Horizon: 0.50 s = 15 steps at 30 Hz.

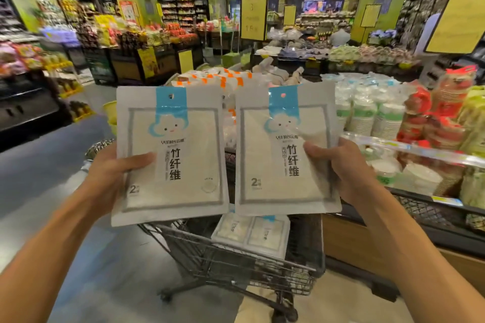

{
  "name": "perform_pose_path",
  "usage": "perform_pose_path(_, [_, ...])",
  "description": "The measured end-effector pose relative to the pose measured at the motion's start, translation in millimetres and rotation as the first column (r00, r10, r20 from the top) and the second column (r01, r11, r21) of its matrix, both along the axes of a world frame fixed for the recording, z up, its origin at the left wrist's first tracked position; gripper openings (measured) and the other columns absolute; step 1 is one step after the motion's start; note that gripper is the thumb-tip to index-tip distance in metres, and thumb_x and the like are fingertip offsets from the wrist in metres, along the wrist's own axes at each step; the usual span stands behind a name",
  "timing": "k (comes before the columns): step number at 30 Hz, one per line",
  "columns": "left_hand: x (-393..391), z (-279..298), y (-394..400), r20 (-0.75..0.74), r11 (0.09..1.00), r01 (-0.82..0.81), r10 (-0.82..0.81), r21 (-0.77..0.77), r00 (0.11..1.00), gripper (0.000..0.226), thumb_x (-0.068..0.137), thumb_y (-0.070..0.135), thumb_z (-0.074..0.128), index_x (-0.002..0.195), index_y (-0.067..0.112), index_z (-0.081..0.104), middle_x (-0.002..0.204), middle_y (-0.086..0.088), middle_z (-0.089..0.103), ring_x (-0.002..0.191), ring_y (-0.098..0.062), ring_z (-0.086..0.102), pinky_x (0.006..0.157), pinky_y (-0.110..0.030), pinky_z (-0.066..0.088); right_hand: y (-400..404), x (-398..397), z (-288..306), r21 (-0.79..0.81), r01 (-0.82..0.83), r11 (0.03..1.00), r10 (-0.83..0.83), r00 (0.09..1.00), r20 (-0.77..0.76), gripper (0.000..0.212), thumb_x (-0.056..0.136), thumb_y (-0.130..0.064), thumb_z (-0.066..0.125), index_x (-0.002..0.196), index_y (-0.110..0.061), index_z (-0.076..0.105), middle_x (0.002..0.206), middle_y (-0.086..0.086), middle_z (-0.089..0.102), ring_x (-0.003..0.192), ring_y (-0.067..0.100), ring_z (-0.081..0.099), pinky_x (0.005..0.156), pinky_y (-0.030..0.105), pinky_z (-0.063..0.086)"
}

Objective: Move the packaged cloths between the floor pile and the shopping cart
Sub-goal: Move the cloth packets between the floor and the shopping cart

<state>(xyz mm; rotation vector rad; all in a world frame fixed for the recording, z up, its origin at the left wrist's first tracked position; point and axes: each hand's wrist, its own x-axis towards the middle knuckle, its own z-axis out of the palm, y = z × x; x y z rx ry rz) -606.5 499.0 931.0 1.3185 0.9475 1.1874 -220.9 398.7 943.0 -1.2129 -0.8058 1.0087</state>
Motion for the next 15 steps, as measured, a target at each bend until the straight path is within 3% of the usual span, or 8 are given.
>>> perform_pose_path(6, [-20,-11,43,0.027,0.998,0.038,-0.037,-0.043,0.999,0.041,0.086,-0.004,0.061,0.125,0.008,0.066,0.117,-0.017,0.074,0.103,-0.04,0.072,0.08,-0.053,0.062,34,-26,-6,0.0,0.039,0.999,-0.039,0.999,0.024,0.01,0.088,0.003,0.072,0.095,-0.004,0.072,0.094,0.015,0.08,0.084,0.029,0.078,0.078,0.041,0.066])
perform_pose_path(10, [-16,-28,80,0.016,0.989,0.141,-0.141,-0.034,0.99,0.059,0.075,0.015,0.079,0.131,0.006,0.063,0.124,-0.021,0.07,0.11,-0.045,0.068,0.094,-0.064,0.052,60,-22,-13,-0.014,0.059,0.998,-0.059,0.998,0.014,0.012,0.088,0.003,0.072,0.099,-0.003,0.072,0.098,0.018,0.079,0.089,0.032,0.078,0.078,0.043,0.065])
perform_pose_path(12, [-7,-36,99,-0.001,0.99,0.125,-0.125,-0.069,0.992,0.081,0.059,0.027,0.092,0.13,0.005,0.063,0.122,-0.02,0.071,0.108,-0.042,0.07,0.087,-0.058,0.059,76,-14,-21,-0.029,0.077,0.997,-0.077,0.997,0.007,0.013,0.088,0.003,0.072,0.1,-0.002,0.071,0.101,0.02,0.079,0.093,0.032,0.077,0.08,0.045,0.065])
perform_pose_path(15, [11,-47,131,-0.022,0.993,0.075,-0.077,-0.091,0.997,0.067,0.068,0.013,0.084,0.13,0.003,0.061,0.117,-0.019,0.073,0.106,-0.043,0.07,0.074,-0.045,0.064,104,1,-35,-0.057,0.092,0.994,-0.092,0.996,0.0,0.015,0.087,0.001,0.074,0.101,-0.002,0.072,0.102,0.019,0.079,0.096,0.036,0.076,0.085,0.048,0.063])
